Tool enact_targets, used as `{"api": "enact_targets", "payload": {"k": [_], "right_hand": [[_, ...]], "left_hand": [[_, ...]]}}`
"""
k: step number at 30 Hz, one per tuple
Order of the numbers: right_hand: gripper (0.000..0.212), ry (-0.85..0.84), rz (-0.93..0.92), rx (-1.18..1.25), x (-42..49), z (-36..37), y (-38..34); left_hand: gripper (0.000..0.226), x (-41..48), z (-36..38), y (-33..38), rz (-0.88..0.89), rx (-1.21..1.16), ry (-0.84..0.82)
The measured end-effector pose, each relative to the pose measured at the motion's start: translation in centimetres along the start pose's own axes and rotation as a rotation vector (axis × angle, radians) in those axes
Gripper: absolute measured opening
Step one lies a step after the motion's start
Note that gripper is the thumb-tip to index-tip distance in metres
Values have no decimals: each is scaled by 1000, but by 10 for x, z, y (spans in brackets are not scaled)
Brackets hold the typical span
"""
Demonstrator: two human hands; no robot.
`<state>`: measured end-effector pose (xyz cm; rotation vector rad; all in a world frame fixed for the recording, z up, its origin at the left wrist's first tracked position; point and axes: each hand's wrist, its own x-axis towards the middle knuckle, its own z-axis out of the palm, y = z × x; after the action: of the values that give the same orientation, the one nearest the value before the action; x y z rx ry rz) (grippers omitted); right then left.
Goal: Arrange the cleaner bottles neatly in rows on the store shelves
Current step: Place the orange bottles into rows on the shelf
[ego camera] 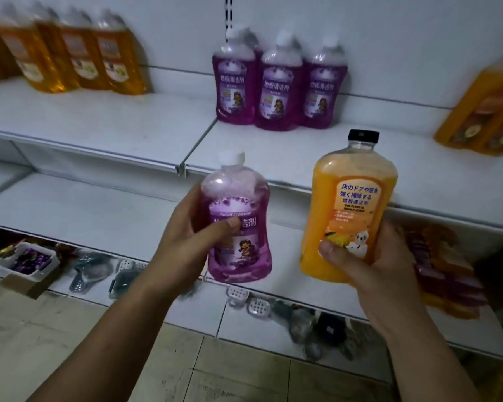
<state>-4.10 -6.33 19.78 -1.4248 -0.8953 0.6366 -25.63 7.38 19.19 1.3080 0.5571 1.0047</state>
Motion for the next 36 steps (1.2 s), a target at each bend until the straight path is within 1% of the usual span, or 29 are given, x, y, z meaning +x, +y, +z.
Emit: {"api": "enact_targets", "payload": {"k": [4, 9, 11, 13, 18, 20, 22, 24, 27, 30, 33, 36], "right_hand": [[62, -15, -86, 16, 25, -25, -21], [65, 0, -133, 71, 51, -50, -32], [64, 18, -134, 73, 61, -56, -33], [62, 26, -129, 76, 71, -59, -33], [63, 65, -122, 60, 101, -60, -35], [62, 79, -124, 47, 114, -59, -37], [61, 97, -124, 37, 126, -59, -38], [61, 127, -119, 35, 138, -60, -37], [56, 156, -111, 43, 152, -62, -33], [58, 159, -100, 73, 159, -63, -29], [60, 147, -89, 88, 162, -65, -27], [65, 152, -71, 67, 165, -65, -24]], "left_hand": [[62, 39, 37, 37, 175, 135, 50], [63, 103, 73, 73, 342, 298, -86], [65, 128, 85, 83, 374, 407, -122], [62, 151, 94, 89, 413, 542, -135], [57, 211, 107, 89, 575, 860, -184], [56, 228, 112, 85, 598, 938, -221], [50, 244, 115, 82, 616, 1002, -249], [48, 259, 115, 79, 670, 1103, -234], [62, 281, 116, 73, 748, 1318, -180], [75, 294, 117, 65, 766, 1426, -192], [74, 302, 113, 60, 795, 1486, -180], [76, 308, 106, 59, 744, 1527, -126]]}}
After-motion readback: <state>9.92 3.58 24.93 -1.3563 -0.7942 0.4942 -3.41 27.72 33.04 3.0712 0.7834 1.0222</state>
